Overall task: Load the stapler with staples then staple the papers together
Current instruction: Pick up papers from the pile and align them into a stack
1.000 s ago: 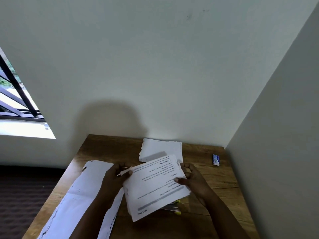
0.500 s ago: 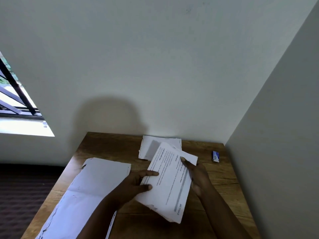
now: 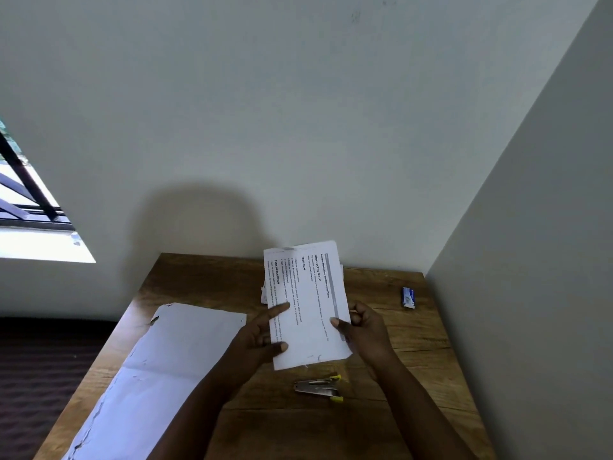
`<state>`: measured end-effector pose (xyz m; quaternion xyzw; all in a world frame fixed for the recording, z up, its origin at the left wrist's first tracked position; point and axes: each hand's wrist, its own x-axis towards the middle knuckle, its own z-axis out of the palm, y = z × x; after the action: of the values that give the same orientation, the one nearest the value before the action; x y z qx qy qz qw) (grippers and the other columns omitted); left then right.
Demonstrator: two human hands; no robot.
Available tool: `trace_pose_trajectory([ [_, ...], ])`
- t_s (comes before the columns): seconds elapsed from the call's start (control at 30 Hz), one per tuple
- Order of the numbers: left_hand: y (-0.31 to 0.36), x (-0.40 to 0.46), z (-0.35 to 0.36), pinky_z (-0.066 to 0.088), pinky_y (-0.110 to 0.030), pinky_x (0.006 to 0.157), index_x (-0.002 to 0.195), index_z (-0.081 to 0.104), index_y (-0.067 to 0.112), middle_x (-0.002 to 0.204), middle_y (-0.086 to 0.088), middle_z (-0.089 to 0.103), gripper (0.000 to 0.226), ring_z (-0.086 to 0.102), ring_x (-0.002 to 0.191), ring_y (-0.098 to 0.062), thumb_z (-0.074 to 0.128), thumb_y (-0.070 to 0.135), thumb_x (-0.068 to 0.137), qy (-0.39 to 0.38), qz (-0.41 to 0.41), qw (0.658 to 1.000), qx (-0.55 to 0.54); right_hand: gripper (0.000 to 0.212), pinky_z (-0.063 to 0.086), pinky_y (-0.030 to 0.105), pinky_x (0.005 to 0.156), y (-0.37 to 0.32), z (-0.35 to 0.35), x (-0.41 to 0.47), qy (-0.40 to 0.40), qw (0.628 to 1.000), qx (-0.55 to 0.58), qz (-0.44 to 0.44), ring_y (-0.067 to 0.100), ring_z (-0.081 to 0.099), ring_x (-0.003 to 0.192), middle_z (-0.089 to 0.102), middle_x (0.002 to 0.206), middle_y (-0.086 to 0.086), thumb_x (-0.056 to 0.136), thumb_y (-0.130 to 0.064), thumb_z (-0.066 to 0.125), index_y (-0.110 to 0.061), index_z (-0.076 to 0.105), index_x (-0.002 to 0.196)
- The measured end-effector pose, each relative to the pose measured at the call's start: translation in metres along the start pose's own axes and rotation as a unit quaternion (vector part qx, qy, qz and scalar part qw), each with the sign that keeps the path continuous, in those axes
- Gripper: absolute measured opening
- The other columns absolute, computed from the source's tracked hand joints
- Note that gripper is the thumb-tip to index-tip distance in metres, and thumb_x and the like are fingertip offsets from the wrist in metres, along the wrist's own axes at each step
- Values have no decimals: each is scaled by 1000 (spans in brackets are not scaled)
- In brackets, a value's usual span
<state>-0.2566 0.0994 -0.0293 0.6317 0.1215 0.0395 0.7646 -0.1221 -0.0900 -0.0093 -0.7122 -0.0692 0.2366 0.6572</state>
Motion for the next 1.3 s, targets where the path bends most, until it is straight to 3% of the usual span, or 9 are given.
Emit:
trace_pose_trajectory([
  [0.23, 3, 3, -5, 61, -34, 77, 115, 69, 27, 124, 1, 68, 41, 67, 110, -19, 61, -3, 89, 42, -5, 999, -31, 29, 56, 23, 75, -13, -15, 0, -60, 995, -77, -37, 24, 67, 104, 69, 118, 9, 93, 1, 53, -9, 65, 117],
  [0.33, 3, 3, -2, 61, -34, 76, 117, 67, 26, 123, 0, 68, 41, 68, 109, -19, 62, -2, 88, 69, 13, 997, -19, 28, 54, 17, 68, -19, -14, 0, -54, 995, -65, -45, 18, 67, 100, 69, 117, 6, 93, -5, 56, -13, 64, 119],
  [0.47, 0, 3, 9, 62, -30, 73, 120, 64, 27, 123, 4, 66, 44, 68, 108, -17, 64, -2, 86, 124, 44, 991, -17, 58, 57, 47, 87, -14, -4, -3, -45, 999, -13, -7, 23, 66, 106, 68, 118, 4, 75, -19, 80, -18, 54, 127],
  [0.57, -1, 5, 12, 62, -33, 76, 120, 63, 27, 123, 4, 65, 44, 66, 109, -20, 64, -2, 87, 152, 53, 987, -16, 82, 53, 53, 94, -5, 3, -5, -74, 997, -17, -22, 23, 58, 119, 59, 130, 3, 67, -13, 85, -23, 40, 134],
  [0.77, 3, 2, -6, 62, -39, 77, 114, 67, 19, 115, 3, 69, 30, 71, 98, -20, 62, 4, 89, 214, 78, 974, -17, 76, 57, 29, 84, -10, -12, -1, -153, 981, -65, -97, 9, 58, 117, 56, 132, -3, 75, 0, 76, -33, 39, 133],
  [0.87, 4, 1, -15, 62, -29, 73, 108, 68, 20, 113, 4, 70, 28, 71, 101, -17, 64, 2, 86, 203, 89, 974, -43, 78, 57, 29, 87, -18, -23, 4, -142, 978, -108, -109, 9, 57, 118, 57, 130, -7, 75, -6, 78, -31, 37, 136],
  [1.07, 9, 0, -15, 59, -19, 63, 106, 60, 29, 115, 11, 64, 40, 68, 97, 1, 76, 6, 78, 187, 104, 976, 47, 67, 55, 29, 81, -28, -17, 17, 55, 976, -128, -169, 2, 60, 103, 58, 107, -28, 71, 5, 77, -19, 49, 128],
  [1.17, 10, -5, -20, 61, -27, 70, 101, 69, 29, 120, 7, 64, 35, 67, 107, -10, 81, 14, 71, 84, 46, 995, 42, 61, 52, 10, 69, -25, -15, 20, 105, 970, -120, -182, -13, 61, 88, 60, 98, -29, 71, 4, 77, -22, 54, 121],
  [1.3, 13, -9, -25, 60, -32, 80, 104, 75, 27, 127, 5, 59, 31, 64, 111, -19, 77, 11, 78, -1, -22, 996, 84, 55, 49, 5, 62, -25, -15, 19, 90, 970, -94, -204, -14, 62, 82, 67, 85, -29, 70, 0, 80, -40, 56, 100],
])
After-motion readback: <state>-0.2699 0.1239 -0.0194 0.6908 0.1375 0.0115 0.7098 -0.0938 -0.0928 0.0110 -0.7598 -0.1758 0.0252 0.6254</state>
